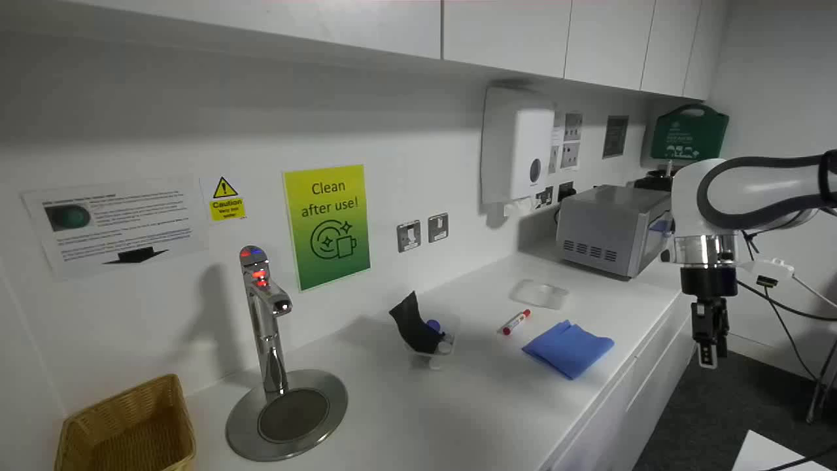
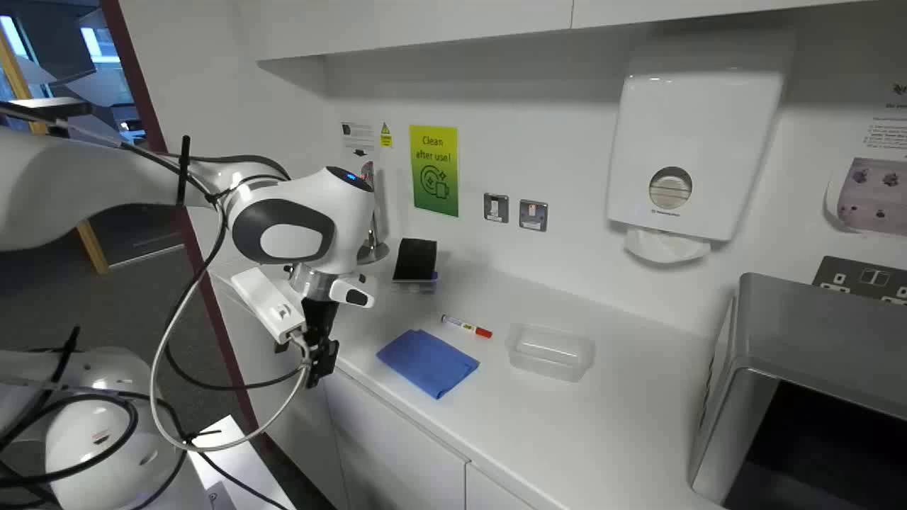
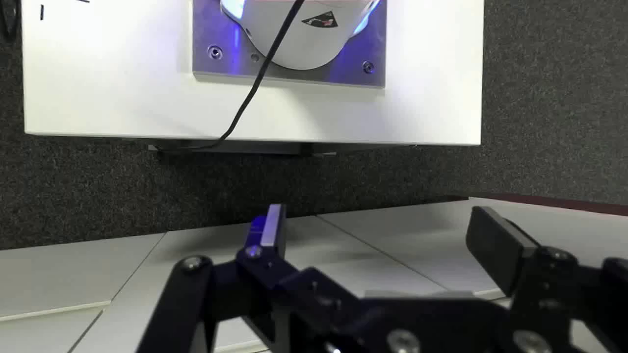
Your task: Put the orange marker inside the lunchbox on the right
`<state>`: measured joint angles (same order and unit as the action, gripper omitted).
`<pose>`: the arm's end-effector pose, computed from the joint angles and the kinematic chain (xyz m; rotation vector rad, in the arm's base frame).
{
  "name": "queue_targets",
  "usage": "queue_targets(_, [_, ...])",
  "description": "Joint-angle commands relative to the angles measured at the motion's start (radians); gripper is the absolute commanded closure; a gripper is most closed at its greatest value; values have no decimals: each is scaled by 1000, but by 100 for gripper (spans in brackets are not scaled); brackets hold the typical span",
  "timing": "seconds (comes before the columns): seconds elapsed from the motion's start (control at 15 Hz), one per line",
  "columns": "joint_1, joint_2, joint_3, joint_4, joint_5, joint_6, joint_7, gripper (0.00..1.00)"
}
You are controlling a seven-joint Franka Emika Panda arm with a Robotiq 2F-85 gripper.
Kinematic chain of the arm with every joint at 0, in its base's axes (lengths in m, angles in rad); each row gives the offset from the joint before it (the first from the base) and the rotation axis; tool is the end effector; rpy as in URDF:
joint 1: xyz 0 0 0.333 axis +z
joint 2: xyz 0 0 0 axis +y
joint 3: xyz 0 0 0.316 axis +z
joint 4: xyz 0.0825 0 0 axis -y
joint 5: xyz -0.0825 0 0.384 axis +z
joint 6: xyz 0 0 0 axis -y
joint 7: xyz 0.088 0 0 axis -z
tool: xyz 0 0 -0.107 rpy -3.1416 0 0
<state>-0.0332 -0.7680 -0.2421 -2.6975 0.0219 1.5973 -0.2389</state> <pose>0.2692 -0.0707 0.4252 -2.8500 -0.0783 0.4281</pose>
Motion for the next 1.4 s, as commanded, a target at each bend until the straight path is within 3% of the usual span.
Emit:
queue_targets(0.0, [-21,4,18,2,10,-2,-12,0])
queue_targets(0.87, [-21,4,18,2,9,-2,-12,0])
queue_targets(1.07, [-34,30,24,16,53,33,55,0])
queue_targets(1.33, [-58,119,51,45,170,169,215,0])
